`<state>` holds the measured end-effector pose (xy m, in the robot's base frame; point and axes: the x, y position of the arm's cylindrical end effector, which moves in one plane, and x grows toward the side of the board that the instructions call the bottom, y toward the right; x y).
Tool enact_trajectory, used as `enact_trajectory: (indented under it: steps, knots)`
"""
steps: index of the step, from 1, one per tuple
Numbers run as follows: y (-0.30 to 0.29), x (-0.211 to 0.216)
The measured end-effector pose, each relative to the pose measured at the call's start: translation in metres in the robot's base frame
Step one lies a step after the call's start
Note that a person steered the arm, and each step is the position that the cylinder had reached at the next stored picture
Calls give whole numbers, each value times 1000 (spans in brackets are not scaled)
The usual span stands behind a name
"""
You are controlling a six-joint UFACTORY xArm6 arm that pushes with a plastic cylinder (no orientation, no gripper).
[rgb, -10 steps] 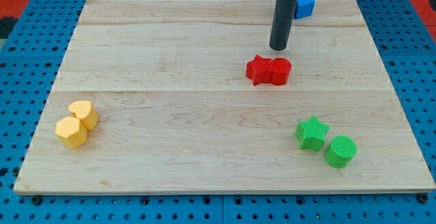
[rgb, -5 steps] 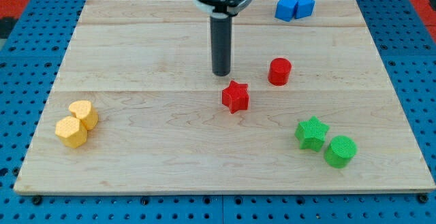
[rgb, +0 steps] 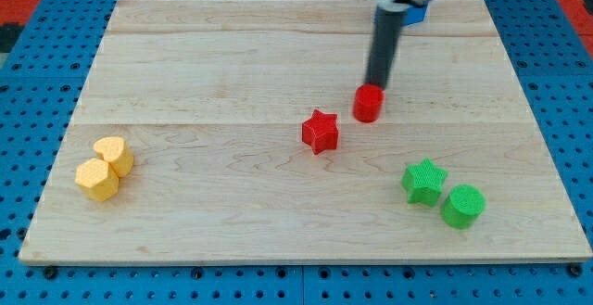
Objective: Move the red blocks bottom center of the board
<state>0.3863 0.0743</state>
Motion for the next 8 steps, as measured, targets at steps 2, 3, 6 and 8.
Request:
enact_trajectory:
  steps: [2, 3, 6, 8]
  knots:
    - [2, -17]
    - [73, 15]
    - [41, 5]
    - [-37, 25]
